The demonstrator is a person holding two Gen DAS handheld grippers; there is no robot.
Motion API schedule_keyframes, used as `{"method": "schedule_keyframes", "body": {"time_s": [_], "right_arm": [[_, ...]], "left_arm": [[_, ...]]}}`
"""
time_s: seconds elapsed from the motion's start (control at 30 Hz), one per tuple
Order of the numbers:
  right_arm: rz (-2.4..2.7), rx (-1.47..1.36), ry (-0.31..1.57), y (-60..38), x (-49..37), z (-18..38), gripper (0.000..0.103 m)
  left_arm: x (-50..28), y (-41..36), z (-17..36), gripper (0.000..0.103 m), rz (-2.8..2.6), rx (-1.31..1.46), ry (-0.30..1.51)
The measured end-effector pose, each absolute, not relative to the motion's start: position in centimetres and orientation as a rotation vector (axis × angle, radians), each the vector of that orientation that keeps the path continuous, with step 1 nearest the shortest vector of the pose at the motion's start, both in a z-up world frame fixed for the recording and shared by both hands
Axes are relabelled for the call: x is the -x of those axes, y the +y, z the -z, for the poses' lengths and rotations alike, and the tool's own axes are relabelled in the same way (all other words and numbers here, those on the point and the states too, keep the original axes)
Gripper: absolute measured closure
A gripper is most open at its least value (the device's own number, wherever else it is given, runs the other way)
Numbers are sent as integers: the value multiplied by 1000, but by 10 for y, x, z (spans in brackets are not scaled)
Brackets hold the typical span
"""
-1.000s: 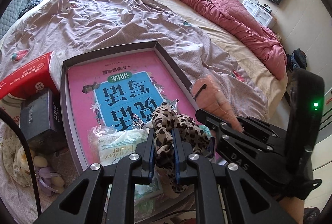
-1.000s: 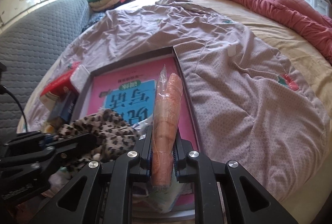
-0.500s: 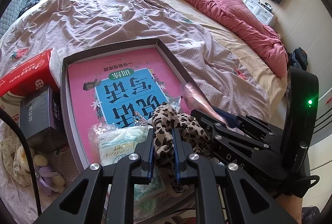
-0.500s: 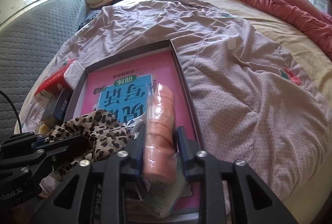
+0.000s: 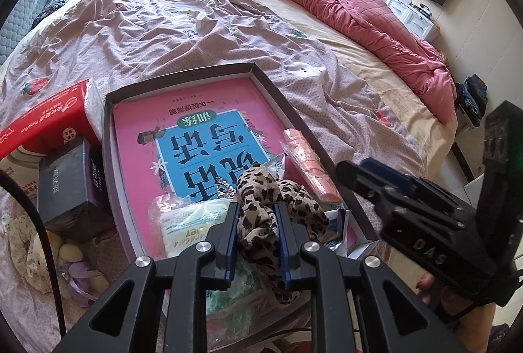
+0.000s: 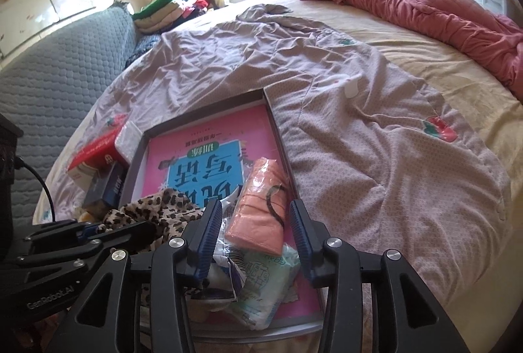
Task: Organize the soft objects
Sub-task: 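Lower the pink package onto the tray and open the right tool while the left releases the scrunchie, then withdraw both open tools from the tray toward the remaining pile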
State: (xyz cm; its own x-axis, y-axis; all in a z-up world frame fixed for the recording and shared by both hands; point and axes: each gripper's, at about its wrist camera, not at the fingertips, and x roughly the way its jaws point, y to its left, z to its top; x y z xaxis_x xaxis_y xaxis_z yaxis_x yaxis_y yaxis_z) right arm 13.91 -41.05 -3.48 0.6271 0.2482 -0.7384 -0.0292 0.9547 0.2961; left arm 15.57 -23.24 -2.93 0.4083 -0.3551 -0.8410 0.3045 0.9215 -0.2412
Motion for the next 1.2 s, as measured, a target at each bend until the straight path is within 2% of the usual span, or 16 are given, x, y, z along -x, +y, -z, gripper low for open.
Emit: {"method": "schedule_keyframes", "body": {"time_s": [0.13, 0.3, 0.53, 0.6, 0.73, 1.2], "right_arm": [[-160, -273, 863, -413, -135, 27, 58], [-159, -263, 842, -410, -131, 17, 58], [-163, -250, 826, -406, -126, 8, 57], [-166, -245, 820, -405, -125, 5, 57], [-174, -237, 795, -400, -120, -5, 49], [-229, -158, 736, -366, -105, -39, 37]], "left_arm": [[-155, -229, 26, 74, 410, 57, 1066], [-153, -227, 20, 58, 384, 32, 1045], [-149, -221, 12, 54, 362, 23, 1030], [-147, -218, 7, 50, 359, 23, 1017], [-142, -212, -2, 45, 339, 23, 996], [-117, -169, -29, 36, 245, 25, 939]]}}
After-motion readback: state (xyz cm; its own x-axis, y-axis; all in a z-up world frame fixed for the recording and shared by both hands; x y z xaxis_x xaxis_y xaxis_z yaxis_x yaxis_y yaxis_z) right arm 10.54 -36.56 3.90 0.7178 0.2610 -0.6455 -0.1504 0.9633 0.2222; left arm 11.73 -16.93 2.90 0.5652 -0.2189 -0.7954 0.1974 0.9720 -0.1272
